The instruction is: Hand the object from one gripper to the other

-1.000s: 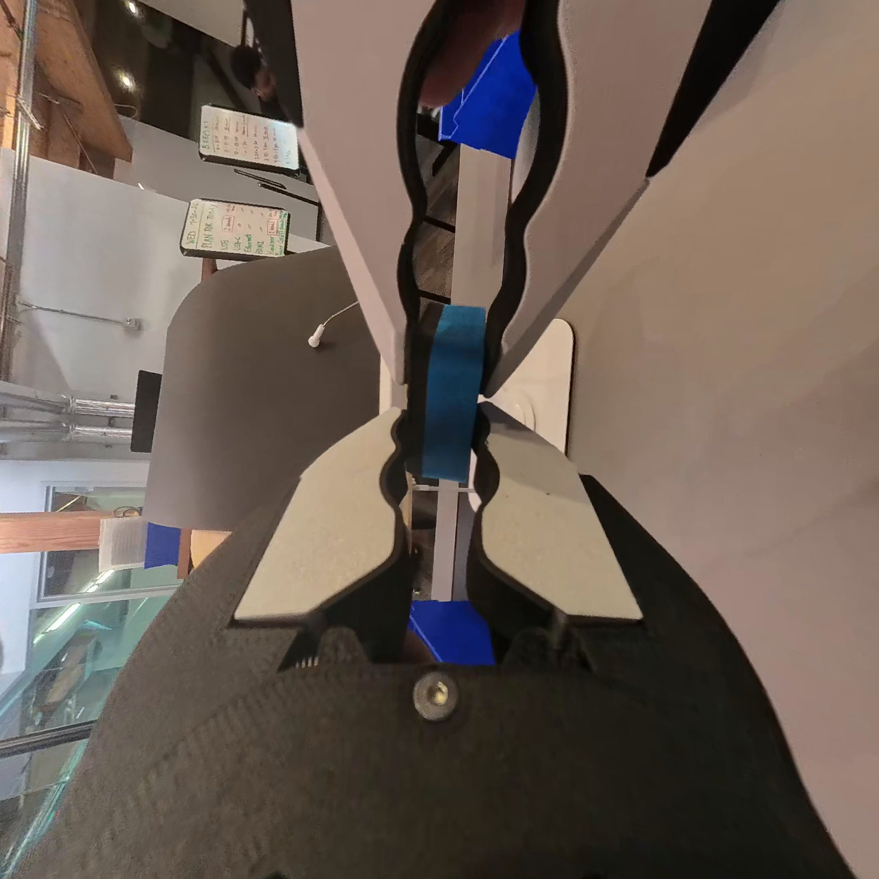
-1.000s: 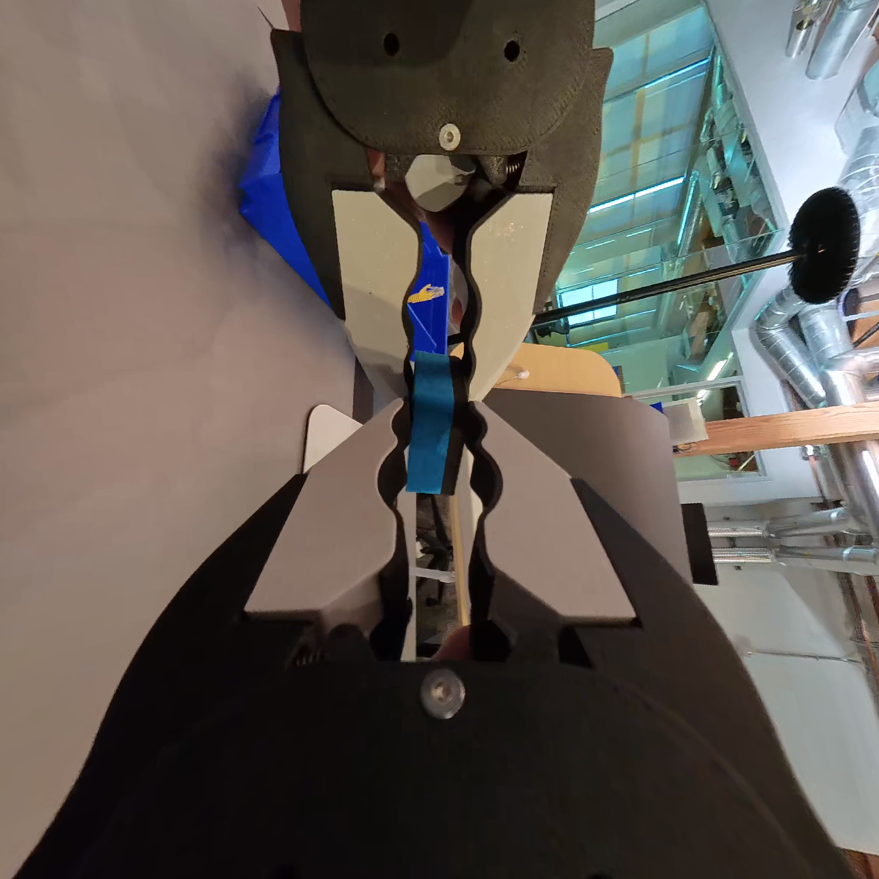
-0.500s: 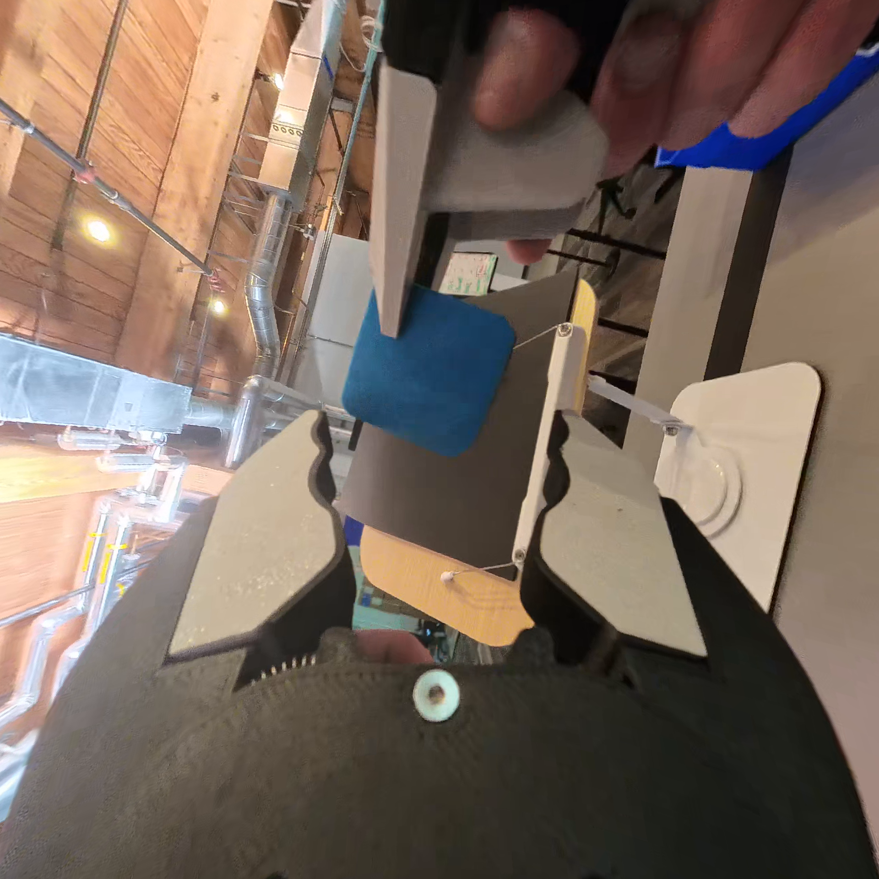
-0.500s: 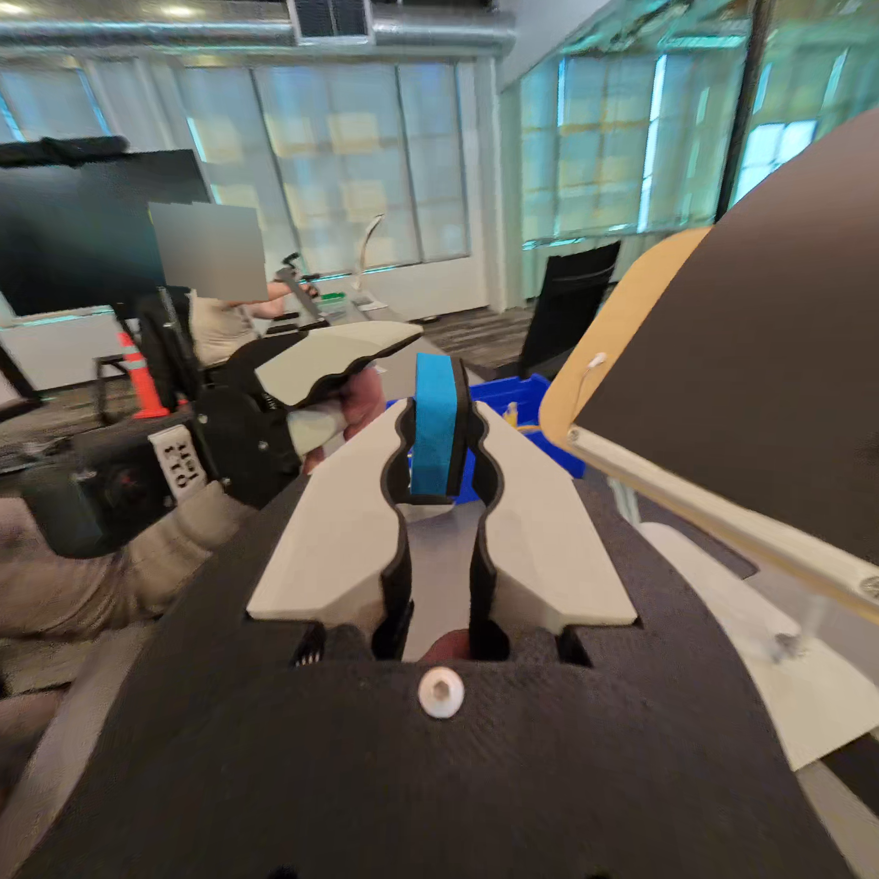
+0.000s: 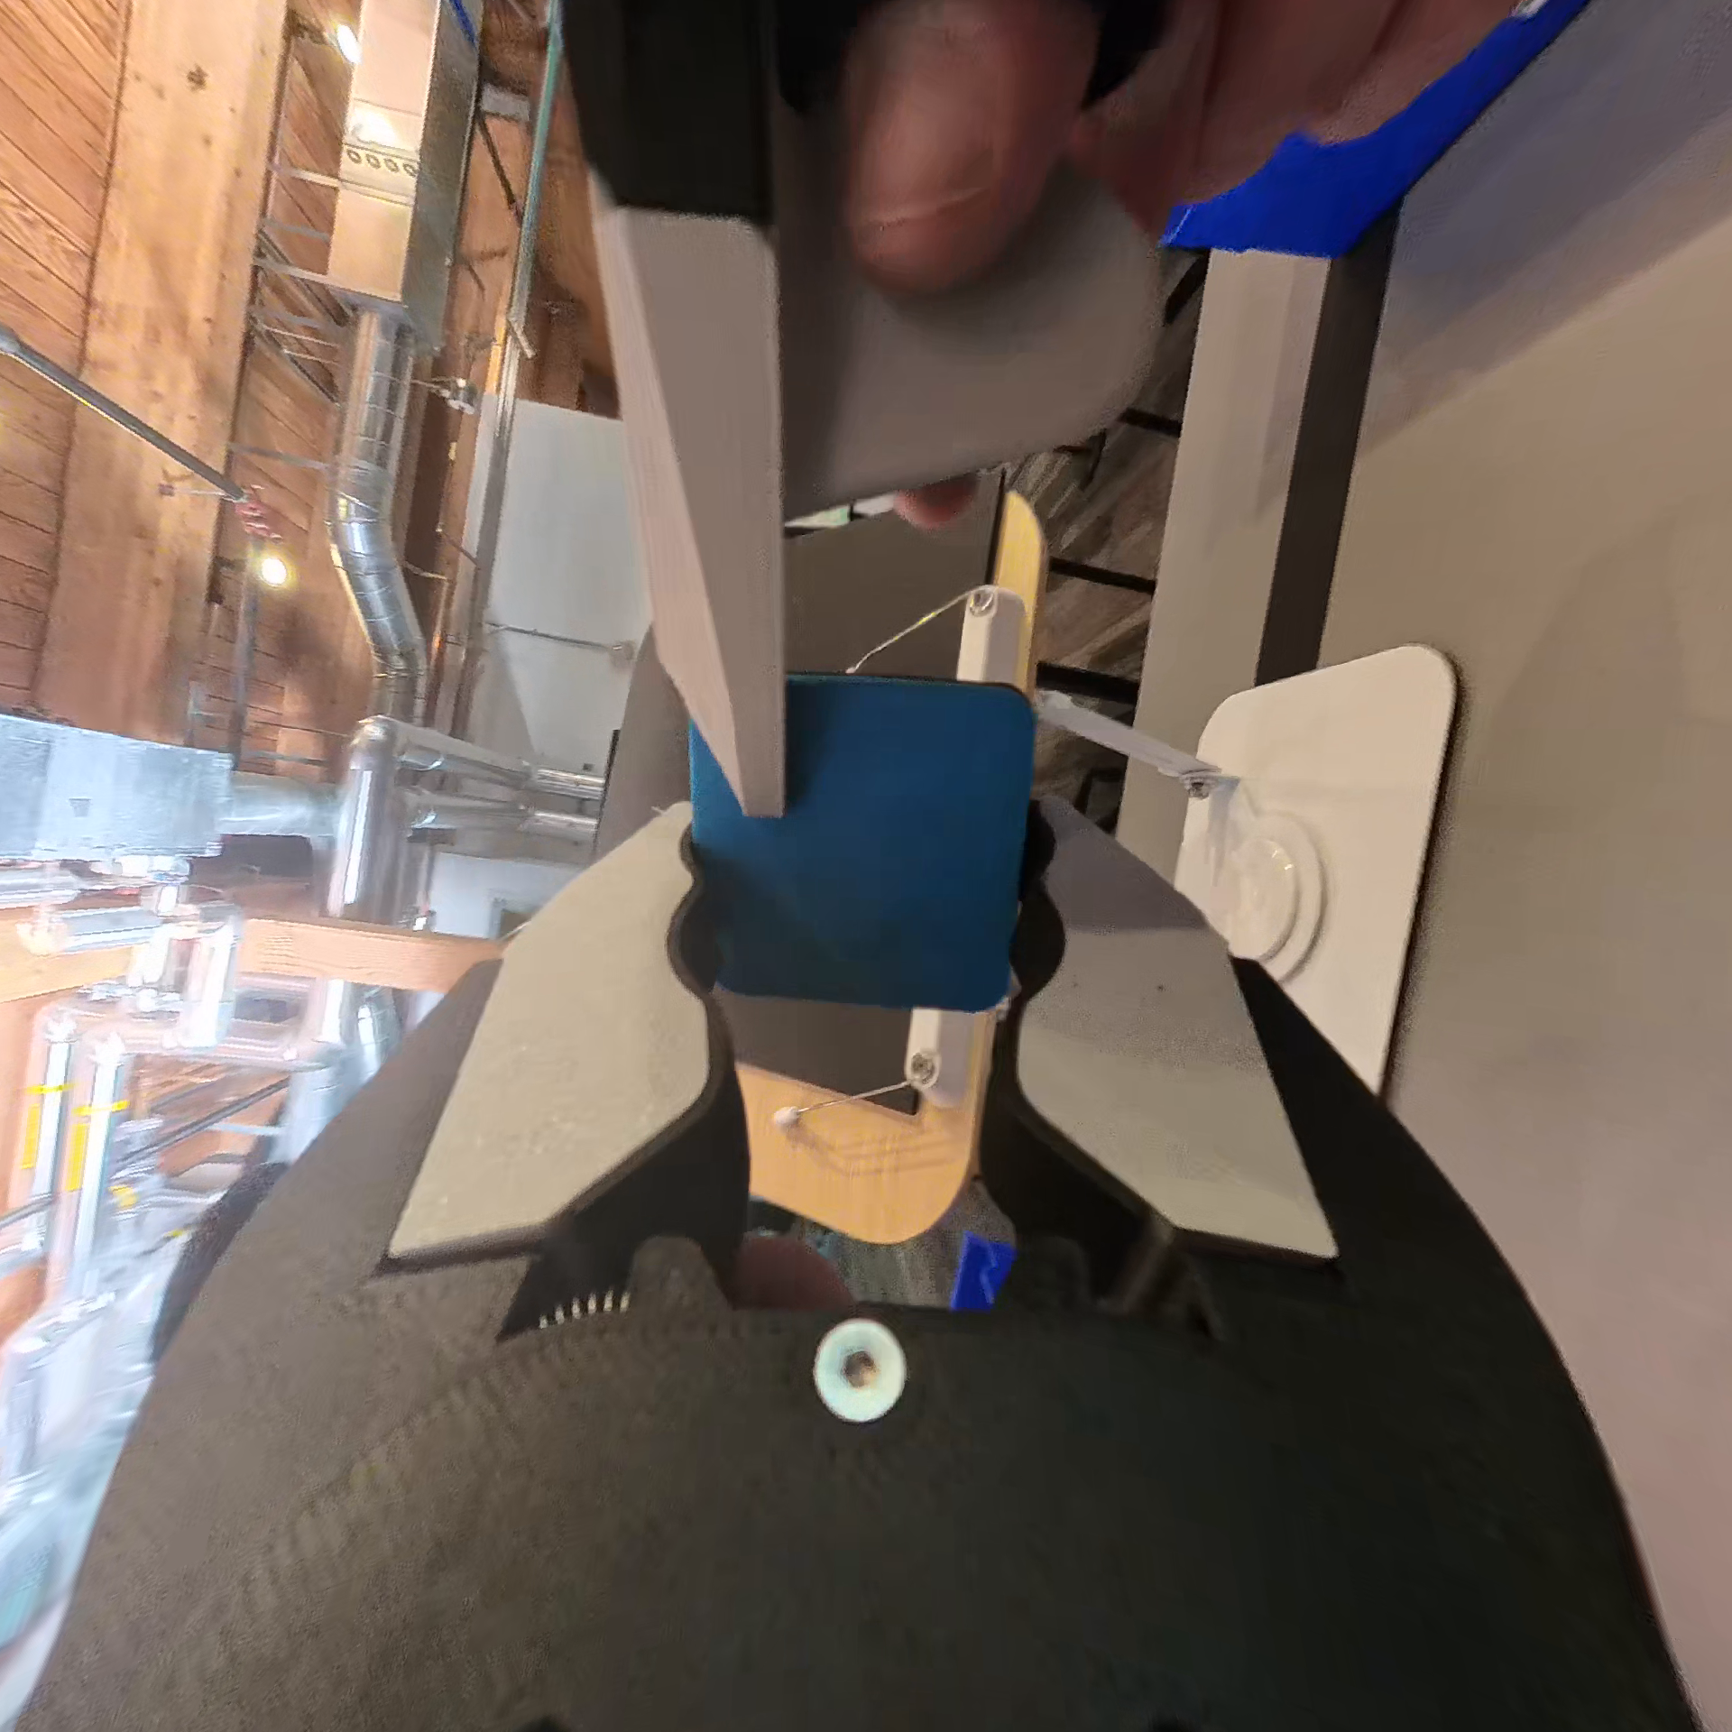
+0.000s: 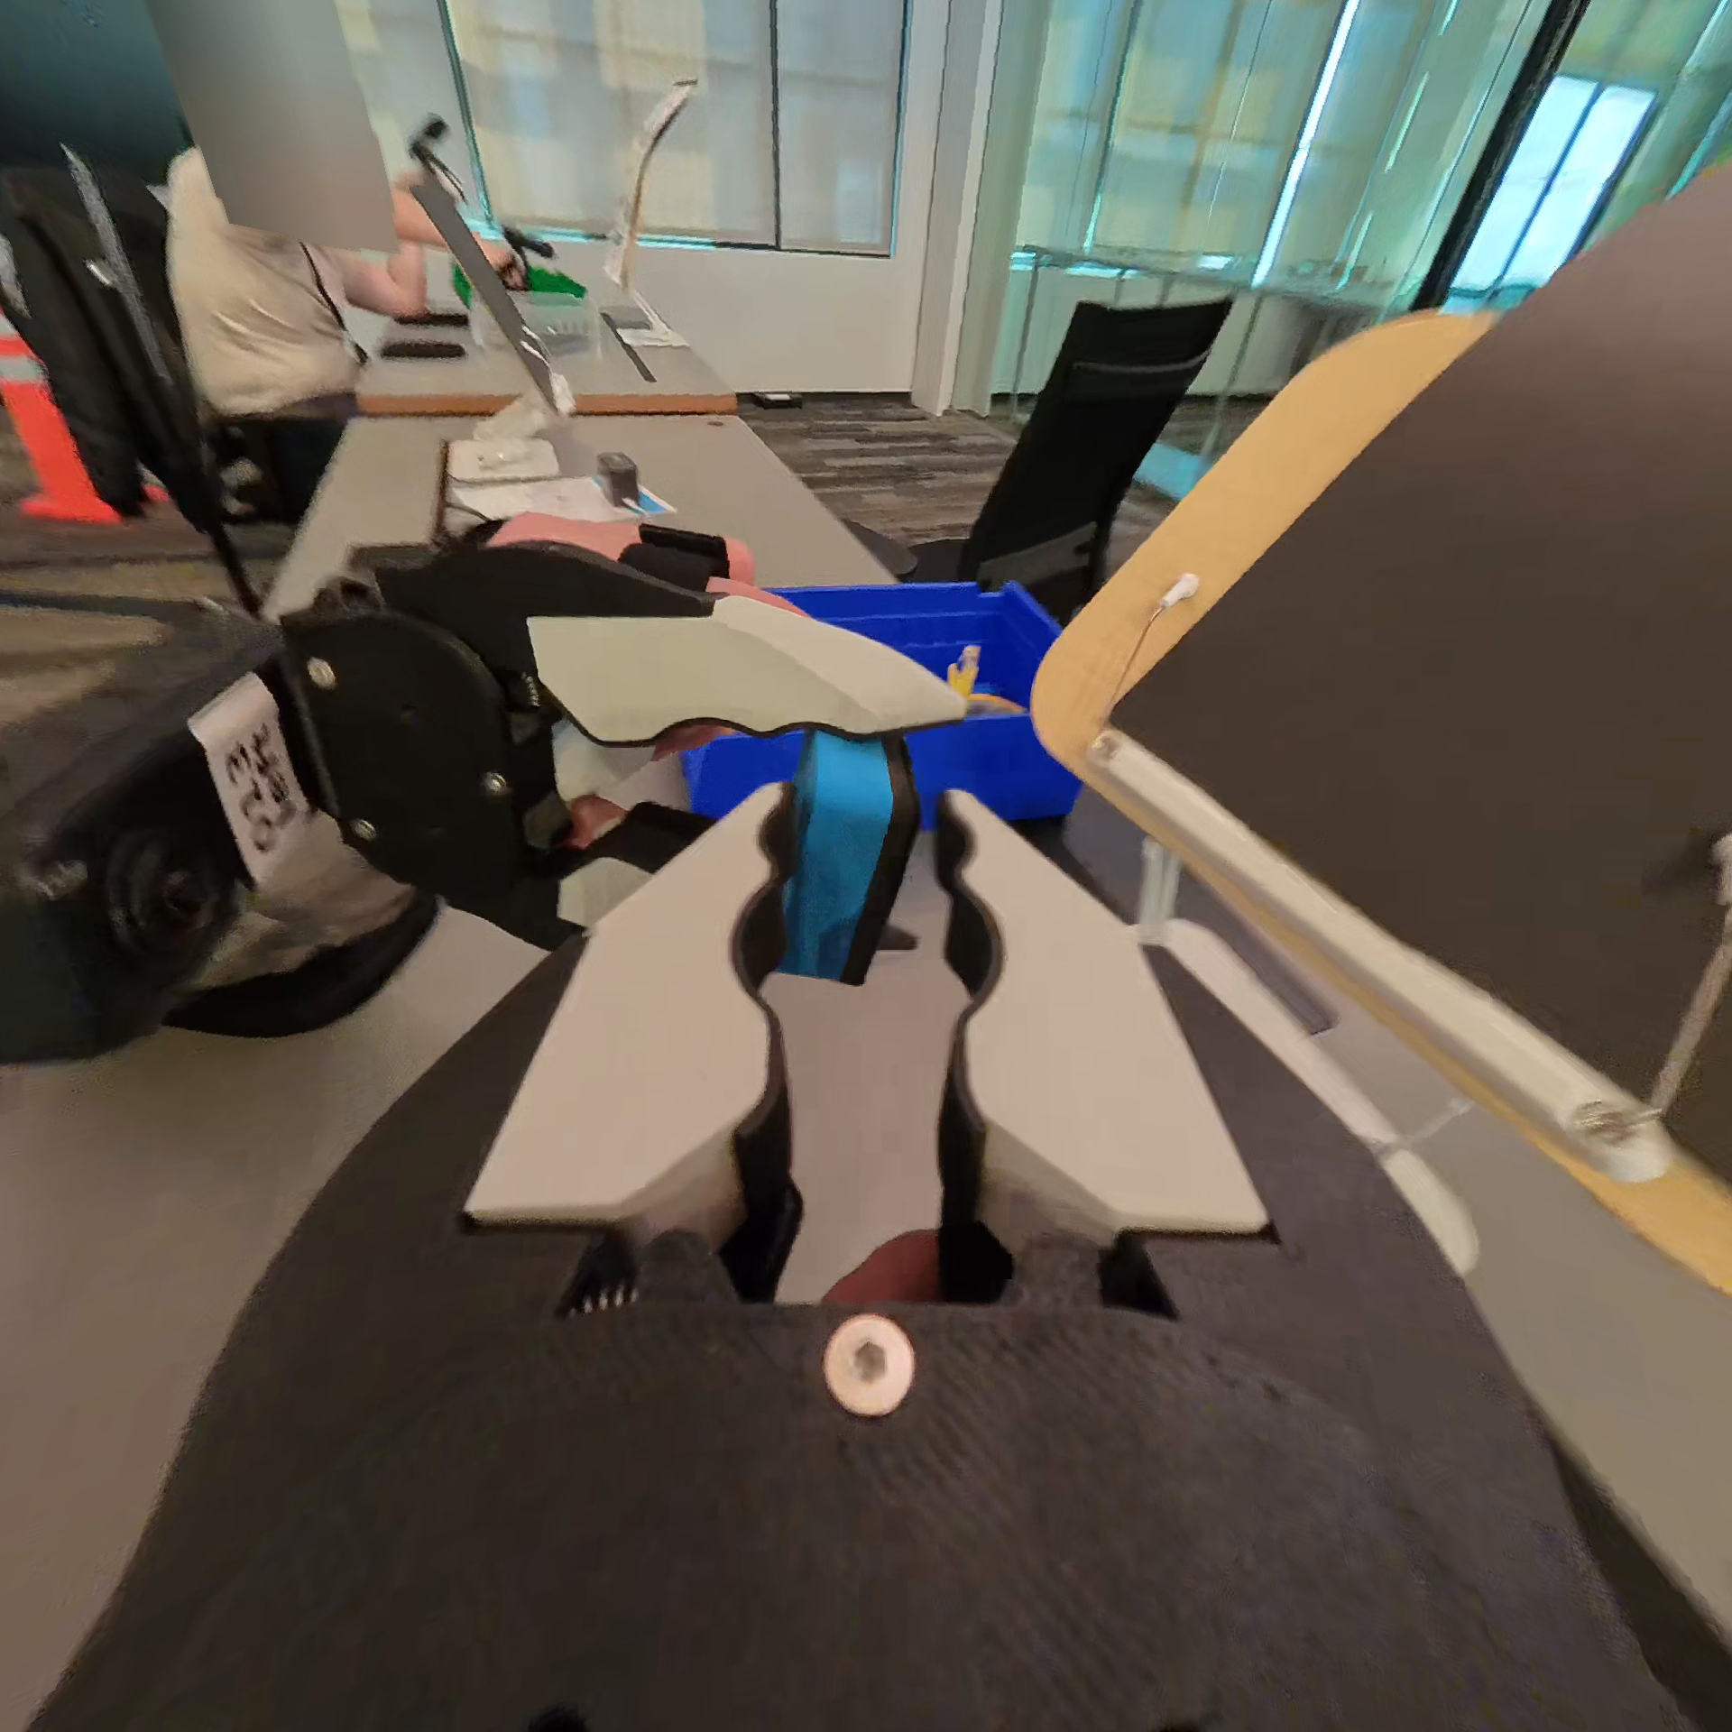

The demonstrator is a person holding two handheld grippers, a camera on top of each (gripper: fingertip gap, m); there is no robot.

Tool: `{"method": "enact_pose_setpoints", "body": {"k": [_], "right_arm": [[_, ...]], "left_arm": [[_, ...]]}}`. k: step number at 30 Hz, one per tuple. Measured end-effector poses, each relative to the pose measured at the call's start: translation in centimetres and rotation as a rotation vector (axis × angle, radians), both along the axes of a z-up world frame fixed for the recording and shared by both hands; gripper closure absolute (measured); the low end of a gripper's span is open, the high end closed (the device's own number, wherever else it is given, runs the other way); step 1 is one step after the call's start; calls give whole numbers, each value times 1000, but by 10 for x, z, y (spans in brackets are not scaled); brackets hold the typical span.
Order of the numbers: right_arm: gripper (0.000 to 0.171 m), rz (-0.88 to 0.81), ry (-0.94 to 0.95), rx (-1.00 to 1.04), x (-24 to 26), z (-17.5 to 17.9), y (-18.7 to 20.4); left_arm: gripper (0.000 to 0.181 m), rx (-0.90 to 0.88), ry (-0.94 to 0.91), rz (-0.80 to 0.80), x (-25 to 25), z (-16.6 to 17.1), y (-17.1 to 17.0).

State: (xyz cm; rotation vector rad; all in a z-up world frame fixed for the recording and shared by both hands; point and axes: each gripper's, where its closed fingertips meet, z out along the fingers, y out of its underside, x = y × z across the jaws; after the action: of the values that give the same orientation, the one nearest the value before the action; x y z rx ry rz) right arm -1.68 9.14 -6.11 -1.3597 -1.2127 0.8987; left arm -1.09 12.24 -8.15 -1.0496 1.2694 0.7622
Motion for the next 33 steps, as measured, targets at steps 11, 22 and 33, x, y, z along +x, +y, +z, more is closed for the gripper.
{"method": "enact_pose_setpoints", "body": {"k": [11,22,33], "right_arm": [[109,25,-402,767,-1,-25,-32],[122,156,-395,746,-10,-41,-51],[124,-6,-206,508,-4,-9,-20]], "left_arm": [[121,-456,-26,-85,-18,-29,-32],[121,-546,26,-161,-12,-40,-52],[100,-274,-42,-92,-19,-4,-30]]}}
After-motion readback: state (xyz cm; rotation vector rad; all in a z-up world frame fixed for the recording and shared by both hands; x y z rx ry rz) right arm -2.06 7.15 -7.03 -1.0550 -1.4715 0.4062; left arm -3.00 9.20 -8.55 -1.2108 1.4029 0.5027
